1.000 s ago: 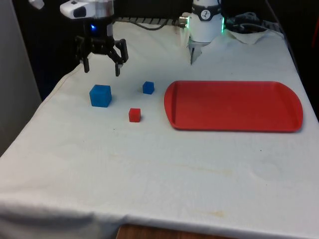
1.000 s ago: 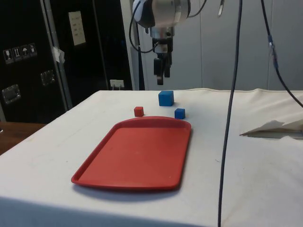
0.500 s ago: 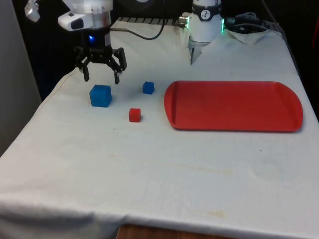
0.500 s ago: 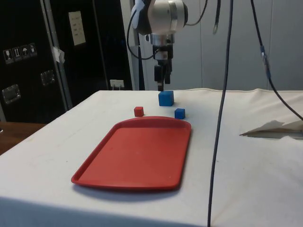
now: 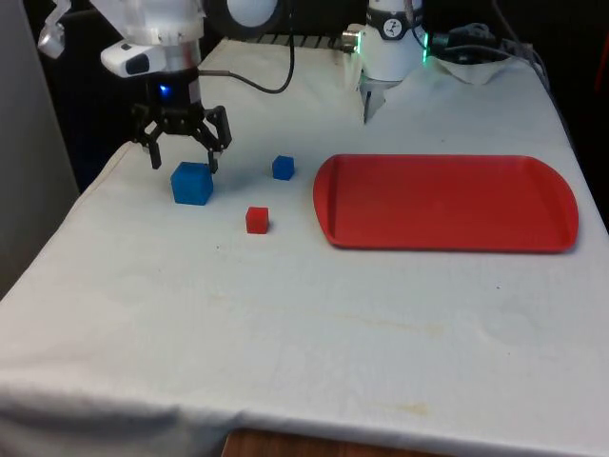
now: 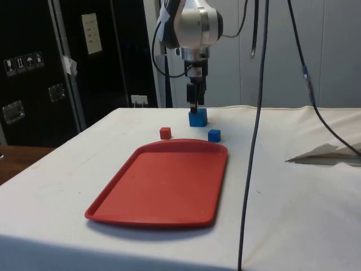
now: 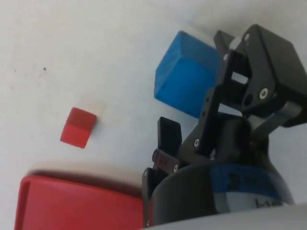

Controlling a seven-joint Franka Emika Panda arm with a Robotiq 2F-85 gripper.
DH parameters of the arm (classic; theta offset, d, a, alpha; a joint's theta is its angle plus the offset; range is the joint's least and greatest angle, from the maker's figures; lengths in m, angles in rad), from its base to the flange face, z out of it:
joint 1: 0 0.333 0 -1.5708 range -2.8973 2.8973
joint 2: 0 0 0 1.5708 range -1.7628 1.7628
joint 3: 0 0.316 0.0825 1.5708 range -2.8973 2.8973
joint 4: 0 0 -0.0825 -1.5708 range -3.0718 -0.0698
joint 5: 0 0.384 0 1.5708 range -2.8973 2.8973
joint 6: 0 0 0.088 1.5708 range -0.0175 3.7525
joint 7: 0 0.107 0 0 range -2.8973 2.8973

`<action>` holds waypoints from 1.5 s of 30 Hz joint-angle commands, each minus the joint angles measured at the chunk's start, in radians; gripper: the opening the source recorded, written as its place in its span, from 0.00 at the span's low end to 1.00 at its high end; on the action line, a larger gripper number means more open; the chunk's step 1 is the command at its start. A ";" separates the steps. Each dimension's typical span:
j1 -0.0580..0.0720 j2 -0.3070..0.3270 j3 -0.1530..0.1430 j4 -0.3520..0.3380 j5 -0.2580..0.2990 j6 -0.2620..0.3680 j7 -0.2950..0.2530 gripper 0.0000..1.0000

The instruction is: Pick up the largest block and place it onto the tray.

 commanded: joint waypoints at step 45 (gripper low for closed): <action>0.040 0.027 -0.086 0.049 0.097 -0.087 -0.047 0.00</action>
